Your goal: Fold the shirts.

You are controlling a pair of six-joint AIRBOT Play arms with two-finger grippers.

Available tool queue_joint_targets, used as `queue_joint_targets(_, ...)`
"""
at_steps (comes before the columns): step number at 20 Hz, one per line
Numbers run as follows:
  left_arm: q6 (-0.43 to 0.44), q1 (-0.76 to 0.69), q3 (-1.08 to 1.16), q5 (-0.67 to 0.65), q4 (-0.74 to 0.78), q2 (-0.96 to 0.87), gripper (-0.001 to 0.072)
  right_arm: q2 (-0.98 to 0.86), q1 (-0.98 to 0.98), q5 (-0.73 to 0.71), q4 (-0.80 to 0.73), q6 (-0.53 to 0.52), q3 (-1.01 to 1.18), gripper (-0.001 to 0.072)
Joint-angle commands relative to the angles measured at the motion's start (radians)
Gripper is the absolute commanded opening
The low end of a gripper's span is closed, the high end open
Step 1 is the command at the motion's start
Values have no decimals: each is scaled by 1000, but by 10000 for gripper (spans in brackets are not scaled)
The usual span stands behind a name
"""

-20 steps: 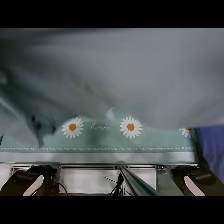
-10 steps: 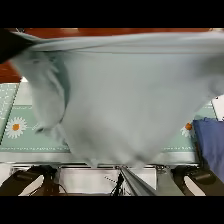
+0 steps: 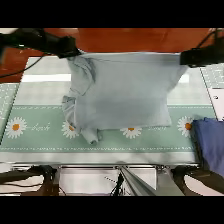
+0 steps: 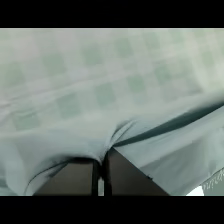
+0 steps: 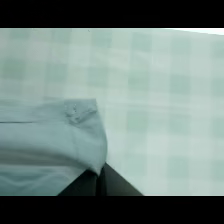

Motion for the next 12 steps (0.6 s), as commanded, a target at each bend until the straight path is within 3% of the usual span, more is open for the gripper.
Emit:
queue_joint_targets(1, -1, -34, 0, 83, -49, -122, 37, -200, -74, -128, 179, 47, 30, 30)
queue_joint_targets(2, -1, -47, 0, 79, -49, -141, 127, -236, -100, -141, 257, 47, 41, 30)
queue_joint_targets(3, -1, -60, 0, 63, -48, -159, 425, -264, -127, -143, 332, 47, 52, 36)
queue_joint_targets(4, -4, -69, 0, 47, -46, -172, 698, -286, -157, -145, 406, 47, 65, 253)
queue_joint_targets(5, -2, -69, 0, 7, -32, -176, 710, -294, -187, -140, 464, 44, 75, 579)
queue_joint_targets(6, 0, -56, 7, -52, 4, -176, 710, -291, -222, -120, 505, 18, 87, 627)
queue_joint_targets(10, 0, 79, 1, -450, 235, -144, 709, -229, -411, 142, 495, -156, 156, 625)
queue_joint_targets(12, -47, 185, -158, -459, 243, -52, 710, -181, -504, 269, 373, -202, 122, 616)
